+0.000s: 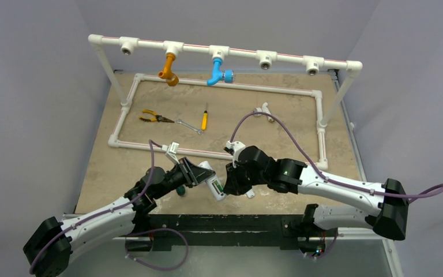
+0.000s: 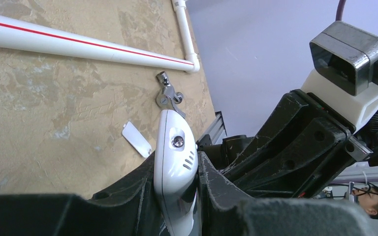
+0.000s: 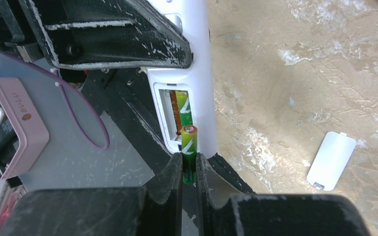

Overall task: Load the batteries into the remote control
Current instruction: Load the battery into the remote control.

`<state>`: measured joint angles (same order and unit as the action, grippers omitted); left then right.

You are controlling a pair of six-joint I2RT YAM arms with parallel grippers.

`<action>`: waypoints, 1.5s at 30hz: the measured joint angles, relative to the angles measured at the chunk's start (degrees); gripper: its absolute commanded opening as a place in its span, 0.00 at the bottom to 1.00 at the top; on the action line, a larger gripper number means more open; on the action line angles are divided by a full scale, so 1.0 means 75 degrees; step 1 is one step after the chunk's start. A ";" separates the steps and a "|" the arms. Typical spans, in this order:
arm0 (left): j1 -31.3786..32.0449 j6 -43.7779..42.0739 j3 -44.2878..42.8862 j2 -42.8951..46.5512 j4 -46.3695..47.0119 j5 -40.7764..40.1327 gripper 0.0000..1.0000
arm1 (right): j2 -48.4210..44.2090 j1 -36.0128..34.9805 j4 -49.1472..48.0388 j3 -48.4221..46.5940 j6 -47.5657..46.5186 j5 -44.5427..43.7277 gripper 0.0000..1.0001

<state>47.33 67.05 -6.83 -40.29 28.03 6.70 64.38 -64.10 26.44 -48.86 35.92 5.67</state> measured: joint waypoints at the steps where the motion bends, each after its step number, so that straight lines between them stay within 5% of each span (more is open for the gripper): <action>1: 0.0000 0.0015 0.0000 0.0003 -0.0020 0.0000 0.00 | 0.0064 0.0000 0.0006 -0.0055 -0.0017 0.0000 0.00; 45: 0.0000 0.0189 -0.0017 -0.0248 -0.0131 -0.0131 0.00 | 0.1023 -0.0003 -0.0437 -0.0388 0.0274 0.0213 0.03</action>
<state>47.33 68.47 -6.96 -42.15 27.05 5.72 72.05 -64.12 23.16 -51.77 37.98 7.27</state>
